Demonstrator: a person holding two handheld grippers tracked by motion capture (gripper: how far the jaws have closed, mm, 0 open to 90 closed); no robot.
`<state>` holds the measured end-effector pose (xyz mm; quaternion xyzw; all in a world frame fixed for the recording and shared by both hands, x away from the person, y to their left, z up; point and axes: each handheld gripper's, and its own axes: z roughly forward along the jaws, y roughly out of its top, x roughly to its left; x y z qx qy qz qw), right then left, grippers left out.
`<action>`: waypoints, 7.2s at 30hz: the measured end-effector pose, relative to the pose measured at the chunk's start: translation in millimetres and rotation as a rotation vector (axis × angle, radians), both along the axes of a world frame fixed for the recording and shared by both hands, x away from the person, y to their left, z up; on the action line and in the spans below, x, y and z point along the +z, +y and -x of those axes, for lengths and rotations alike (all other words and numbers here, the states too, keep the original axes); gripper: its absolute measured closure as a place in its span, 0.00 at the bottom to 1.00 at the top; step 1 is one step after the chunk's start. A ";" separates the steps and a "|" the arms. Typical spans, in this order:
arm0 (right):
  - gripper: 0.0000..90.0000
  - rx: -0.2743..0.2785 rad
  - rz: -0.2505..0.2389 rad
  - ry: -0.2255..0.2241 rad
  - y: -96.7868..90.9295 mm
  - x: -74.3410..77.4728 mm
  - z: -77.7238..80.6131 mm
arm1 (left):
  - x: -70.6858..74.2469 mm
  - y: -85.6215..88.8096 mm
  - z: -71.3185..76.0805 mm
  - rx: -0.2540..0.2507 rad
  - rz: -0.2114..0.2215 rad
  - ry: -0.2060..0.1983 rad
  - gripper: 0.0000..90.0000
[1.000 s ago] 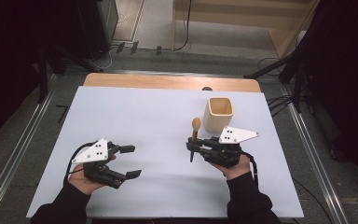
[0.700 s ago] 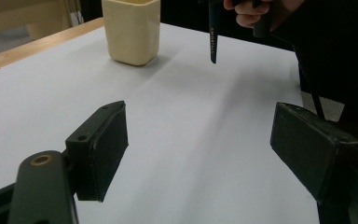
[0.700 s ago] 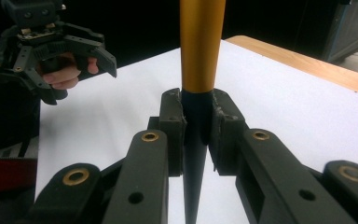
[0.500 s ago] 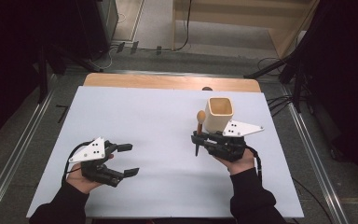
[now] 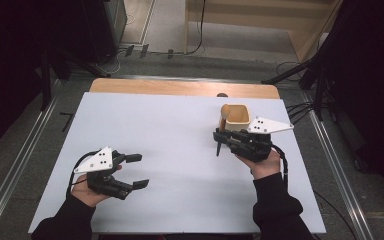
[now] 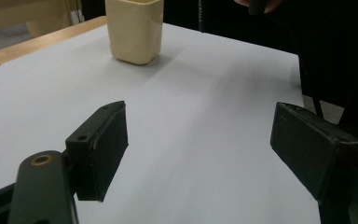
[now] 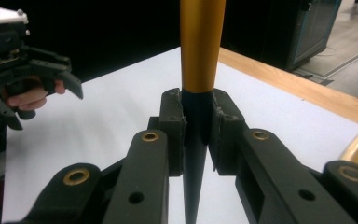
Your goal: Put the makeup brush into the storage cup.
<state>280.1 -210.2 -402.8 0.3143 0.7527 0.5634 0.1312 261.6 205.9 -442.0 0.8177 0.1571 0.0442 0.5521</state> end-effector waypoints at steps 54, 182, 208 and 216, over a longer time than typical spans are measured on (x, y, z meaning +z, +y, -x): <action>0.87 -0.261 0.029 -0.044 -43.3 50.4 -74.5 | 4.4 10.6 4.3 0.029 0.070 0.000 0.20; 0.18 -0.013 -0.036 -0.065 -17.1 -44.6 23.7 | 5.1 17.3 1.0 0.065 0.068 -0.012 0.20; 0.18 -0.006 -0.041 -0.100 -38.1 -47.5 64.3 | 7.9 22.3 5.4 0.083 0.075 -0.042 0.20; 0.18 0.009 -0.043 -0.125 -44.5 -49.5 76.1 | 8.6 25.2 5.9 0.099 0.073 -0.052 0.20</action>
